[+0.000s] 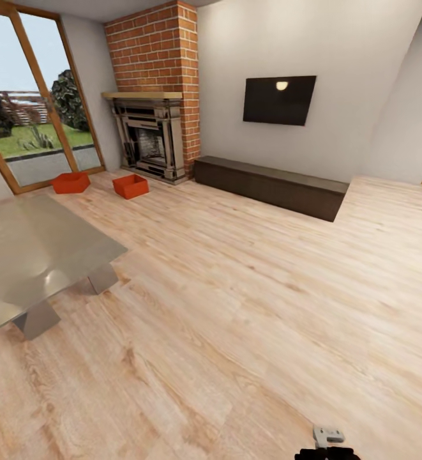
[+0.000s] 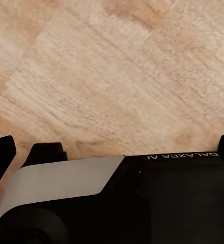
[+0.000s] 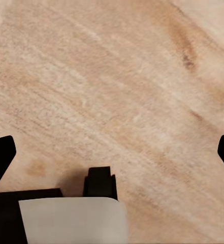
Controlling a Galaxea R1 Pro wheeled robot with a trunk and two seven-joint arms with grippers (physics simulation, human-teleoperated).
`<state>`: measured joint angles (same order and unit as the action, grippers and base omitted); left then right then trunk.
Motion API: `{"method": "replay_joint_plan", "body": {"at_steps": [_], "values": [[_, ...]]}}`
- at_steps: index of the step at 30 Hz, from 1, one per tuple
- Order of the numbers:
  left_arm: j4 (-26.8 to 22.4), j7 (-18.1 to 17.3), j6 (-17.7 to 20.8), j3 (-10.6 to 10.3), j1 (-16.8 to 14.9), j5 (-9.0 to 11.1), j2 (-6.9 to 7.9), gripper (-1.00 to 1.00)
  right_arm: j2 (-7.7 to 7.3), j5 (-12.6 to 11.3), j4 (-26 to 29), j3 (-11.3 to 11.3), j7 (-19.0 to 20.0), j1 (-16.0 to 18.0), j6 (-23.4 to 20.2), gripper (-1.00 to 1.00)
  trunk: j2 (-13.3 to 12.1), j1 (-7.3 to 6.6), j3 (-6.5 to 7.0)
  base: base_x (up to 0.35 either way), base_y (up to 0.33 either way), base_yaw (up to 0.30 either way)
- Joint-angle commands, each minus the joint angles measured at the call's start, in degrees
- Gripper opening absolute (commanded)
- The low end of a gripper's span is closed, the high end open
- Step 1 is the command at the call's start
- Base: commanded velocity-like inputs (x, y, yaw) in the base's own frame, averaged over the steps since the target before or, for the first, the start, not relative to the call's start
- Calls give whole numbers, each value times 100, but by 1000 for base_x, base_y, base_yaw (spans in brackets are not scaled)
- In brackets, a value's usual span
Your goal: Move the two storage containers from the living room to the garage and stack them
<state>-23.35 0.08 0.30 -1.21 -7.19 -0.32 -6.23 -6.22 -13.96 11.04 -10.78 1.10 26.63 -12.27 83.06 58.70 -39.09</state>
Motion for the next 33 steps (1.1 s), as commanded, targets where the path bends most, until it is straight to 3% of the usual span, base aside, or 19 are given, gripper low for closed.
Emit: {"method": "replay_joint_plan", "body": {"at_steps": [1, 33], "values": [[-3, 1, 2, -10, -2, -4, 2, 100, -5, -51, 12, -47, 4, 0, -30, 100, 2, 3, -5, 294, -163, 91], [-3, 1, 2, -10, -2, -4, 5, 100, -10, -47, 24, -47, 4, 0, -30, 100, 2, 3, -5, 292, -163, 17]]}}
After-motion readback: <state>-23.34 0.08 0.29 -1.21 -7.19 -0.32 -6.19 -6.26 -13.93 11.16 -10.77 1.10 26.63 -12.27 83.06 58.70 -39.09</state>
